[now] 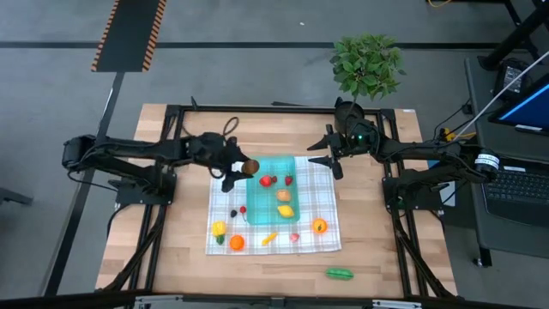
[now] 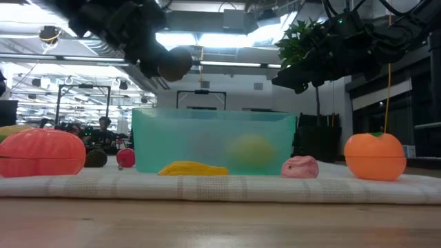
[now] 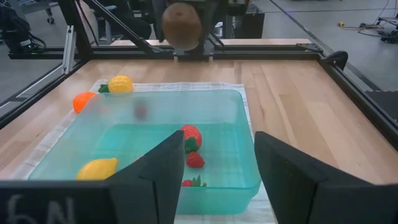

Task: Pick and placing Produce into tupperware
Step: Put the kiwi into the blue bin

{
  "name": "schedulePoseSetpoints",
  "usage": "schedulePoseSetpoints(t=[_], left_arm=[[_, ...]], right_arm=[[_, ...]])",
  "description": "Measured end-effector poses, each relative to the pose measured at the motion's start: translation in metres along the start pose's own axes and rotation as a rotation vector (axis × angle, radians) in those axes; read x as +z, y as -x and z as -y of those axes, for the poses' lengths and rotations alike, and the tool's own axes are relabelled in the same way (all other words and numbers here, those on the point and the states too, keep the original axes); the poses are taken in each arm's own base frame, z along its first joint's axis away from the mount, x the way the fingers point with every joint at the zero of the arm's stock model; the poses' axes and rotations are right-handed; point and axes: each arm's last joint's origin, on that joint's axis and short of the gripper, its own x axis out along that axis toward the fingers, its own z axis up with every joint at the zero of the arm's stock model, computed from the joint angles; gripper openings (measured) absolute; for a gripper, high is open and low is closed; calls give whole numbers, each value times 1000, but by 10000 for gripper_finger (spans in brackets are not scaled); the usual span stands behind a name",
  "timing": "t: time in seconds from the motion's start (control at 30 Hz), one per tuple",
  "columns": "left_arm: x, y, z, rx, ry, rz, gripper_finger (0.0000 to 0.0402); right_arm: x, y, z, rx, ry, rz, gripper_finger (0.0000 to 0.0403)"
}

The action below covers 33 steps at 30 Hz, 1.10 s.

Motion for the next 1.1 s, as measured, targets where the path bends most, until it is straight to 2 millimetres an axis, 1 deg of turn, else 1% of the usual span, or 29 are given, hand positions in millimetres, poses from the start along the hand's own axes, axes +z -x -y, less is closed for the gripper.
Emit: schedulePoseSetpoints(t=[0.17, 0.27, 0.37, 0.6, 1.1], left_arm=[[12, -3, -1, -26, -6, -155, 231], [20, -5, -1, -30, -10, -203, 231], [23, -10, -1, -31, -12, -235, 231], [22, -22, -3, -34, -36, -249, 231], [24, -23, -3, -30, -39, -233, 231]], right_arm=[[-1, 0, 0, 1, -4, -5, 195], [-1, 0, 0, 1, -3, -6, 195], [-1, 0, 0, 1, -3, -6, 195], [-1, 0, 0, 1, -3, -6, 195], [-1, 0, 0, 1, -3, -6, 195]])
